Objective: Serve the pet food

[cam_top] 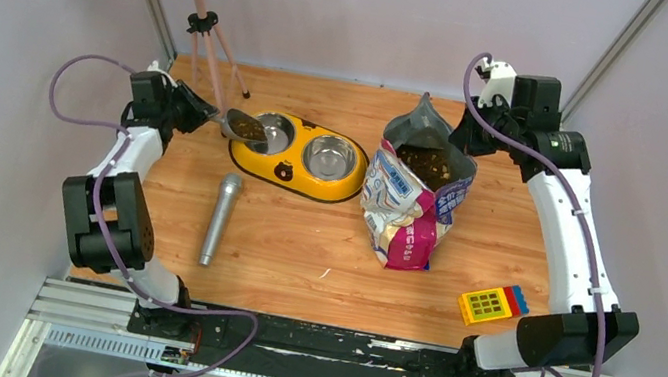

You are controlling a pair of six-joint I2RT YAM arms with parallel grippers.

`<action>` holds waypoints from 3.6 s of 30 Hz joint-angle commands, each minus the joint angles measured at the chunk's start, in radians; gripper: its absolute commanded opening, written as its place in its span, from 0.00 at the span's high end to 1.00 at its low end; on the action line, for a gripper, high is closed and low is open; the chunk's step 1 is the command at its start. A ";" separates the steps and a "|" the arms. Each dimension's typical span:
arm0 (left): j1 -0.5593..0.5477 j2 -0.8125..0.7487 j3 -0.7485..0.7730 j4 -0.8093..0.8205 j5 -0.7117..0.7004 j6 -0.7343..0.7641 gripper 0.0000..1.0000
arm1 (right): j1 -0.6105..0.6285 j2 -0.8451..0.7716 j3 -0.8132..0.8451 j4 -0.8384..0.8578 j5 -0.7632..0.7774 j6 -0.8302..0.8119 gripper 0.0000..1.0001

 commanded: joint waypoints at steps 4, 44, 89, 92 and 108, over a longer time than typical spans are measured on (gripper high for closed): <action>-0.076 -0.054 0.049 -0.038 -0.106 0.203 1.00 | -0.004 -0.050 -0.029 -0.019 0.015 -0.005 1.00; -0.221 -0.567 0.059 -0.336 0.156 0.322 1.00 | -0.005 -0.093 -0.057 -0.007 0.007 -0.007 1.00; -1.047 0.372 1.265 -0.739 -0.261 0.625 1.00 | -0.005 -0.010 0.107 -0.041 0.100 0.072 1.00; -1.062 0.404 1.265 -0.735 -0.364 0.567 1.00 | -0.005 0.002 0.170 -0.027 0.065 0.118 1.00; -1.118 0.499 1.154 -0.788 -0.628 0.454 1.00 | 0.004 0.009 0.161 -0.005 -0.049 0.200 1.00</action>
